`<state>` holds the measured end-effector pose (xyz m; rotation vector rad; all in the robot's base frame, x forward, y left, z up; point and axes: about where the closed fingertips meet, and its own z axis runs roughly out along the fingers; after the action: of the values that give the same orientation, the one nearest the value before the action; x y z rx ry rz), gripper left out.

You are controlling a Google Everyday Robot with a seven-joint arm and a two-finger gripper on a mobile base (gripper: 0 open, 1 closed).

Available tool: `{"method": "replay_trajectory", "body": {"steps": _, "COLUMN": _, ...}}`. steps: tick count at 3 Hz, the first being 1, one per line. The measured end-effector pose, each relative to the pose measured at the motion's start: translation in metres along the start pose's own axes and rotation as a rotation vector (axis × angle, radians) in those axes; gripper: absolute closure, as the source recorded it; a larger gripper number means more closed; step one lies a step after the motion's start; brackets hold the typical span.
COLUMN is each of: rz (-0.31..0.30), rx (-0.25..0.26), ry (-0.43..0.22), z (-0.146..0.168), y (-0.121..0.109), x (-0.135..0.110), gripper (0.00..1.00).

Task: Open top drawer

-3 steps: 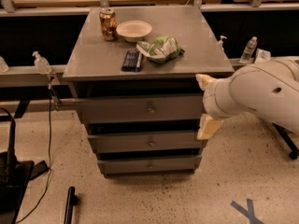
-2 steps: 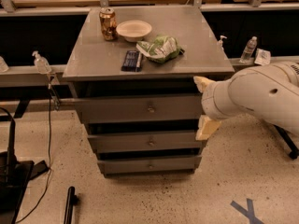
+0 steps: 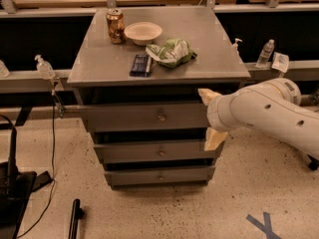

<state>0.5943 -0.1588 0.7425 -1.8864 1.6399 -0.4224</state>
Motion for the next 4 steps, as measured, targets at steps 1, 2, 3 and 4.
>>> {"method": "replay_trajectory", "body": {"steps": 1, "rz": -0.013, "rx": -0.012, "ry": 0.000, "z": 0.035, "y": 0.006, "x": 0.007, "gripper": 0.00}}
{"method": "replay_trajectory", "body": {"steps": 2, "rz": -0.014, "rx": -0.019, "ry": -0.017, "z": 0.064, "y": 0.006, "x": 0.011, "gripper": 0.00}}
{"method": "replay_trajectory", "body": {"steps": 3, "rz": -0.007, "rx": -0.024, "ry": -0.039, "z": 0.093, "y": -0.002, "x": 0.012, "gripper": 0.00}}
{"method": "replay_trajectory", "body": {"steps": 4, "rz": 0.002, "rx": -0.030, "ry": -0.053, "z": 0.116, "y": -0.013, "x": 0.013, "gripper": 0.00}}
